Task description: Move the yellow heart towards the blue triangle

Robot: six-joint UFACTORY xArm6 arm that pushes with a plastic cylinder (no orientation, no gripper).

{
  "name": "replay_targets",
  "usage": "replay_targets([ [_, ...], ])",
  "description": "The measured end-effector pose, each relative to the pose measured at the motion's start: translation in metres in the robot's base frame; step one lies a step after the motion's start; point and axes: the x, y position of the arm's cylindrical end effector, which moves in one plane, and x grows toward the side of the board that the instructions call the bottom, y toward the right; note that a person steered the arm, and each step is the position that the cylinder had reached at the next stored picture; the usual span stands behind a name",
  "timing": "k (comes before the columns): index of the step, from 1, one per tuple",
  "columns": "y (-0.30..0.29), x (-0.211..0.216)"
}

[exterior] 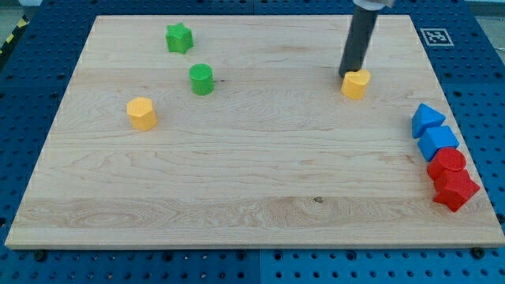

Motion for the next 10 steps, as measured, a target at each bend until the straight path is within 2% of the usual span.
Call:
replay_targets([
  [3,-0.02,0.04],
  [8,-0.031,0.056],
  [10,-0.019,0.06],
])
